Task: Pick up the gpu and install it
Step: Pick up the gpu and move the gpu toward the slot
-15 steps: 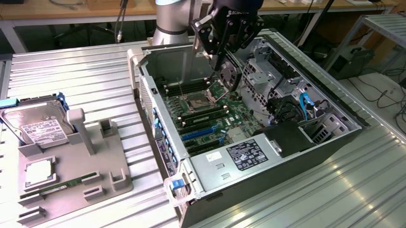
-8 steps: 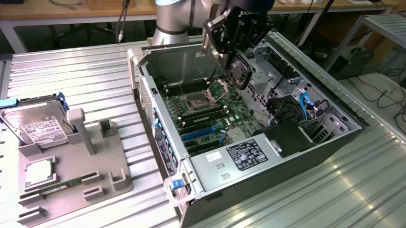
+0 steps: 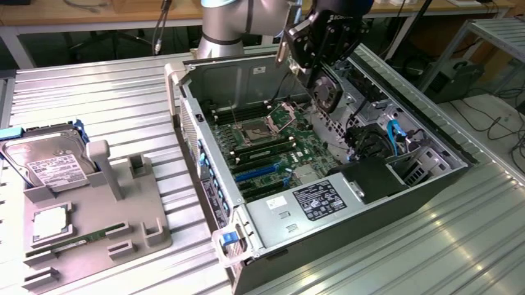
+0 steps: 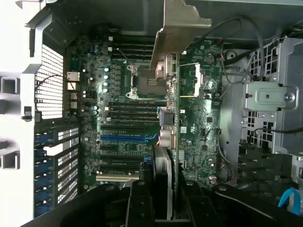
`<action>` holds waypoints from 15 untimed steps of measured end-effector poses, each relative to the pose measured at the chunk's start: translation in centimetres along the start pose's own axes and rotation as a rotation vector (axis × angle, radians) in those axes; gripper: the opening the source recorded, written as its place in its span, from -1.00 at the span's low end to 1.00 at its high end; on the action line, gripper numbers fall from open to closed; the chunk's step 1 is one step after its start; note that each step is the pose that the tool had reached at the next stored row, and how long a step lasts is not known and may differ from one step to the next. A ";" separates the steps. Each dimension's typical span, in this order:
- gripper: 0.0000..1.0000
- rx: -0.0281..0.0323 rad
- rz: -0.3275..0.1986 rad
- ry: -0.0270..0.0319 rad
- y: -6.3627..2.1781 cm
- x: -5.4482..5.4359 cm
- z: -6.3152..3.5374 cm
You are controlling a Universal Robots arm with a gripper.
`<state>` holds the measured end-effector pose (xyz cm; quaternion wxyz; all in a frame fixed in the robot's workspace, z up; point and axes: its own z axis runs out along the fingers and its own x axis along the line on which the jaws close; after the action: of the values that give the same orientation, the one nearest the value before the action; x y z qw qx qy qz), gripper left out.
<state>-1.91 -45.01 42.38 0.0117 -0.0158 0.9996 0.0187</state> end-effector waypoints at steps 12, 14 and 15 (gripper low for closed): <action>-0.44 0.0001 0.000 -0.0030 -0.03 -0.9 0.07; -0.44 0.0002 0.000 -0.0030 -0.03 -0.9 0.07; -0.44 0.0001 0.000 -0.0030 -0.03 -0.9 0.07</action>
<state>-1.01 -45.01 42.33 0.0132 -0.0159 0.9996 0.0187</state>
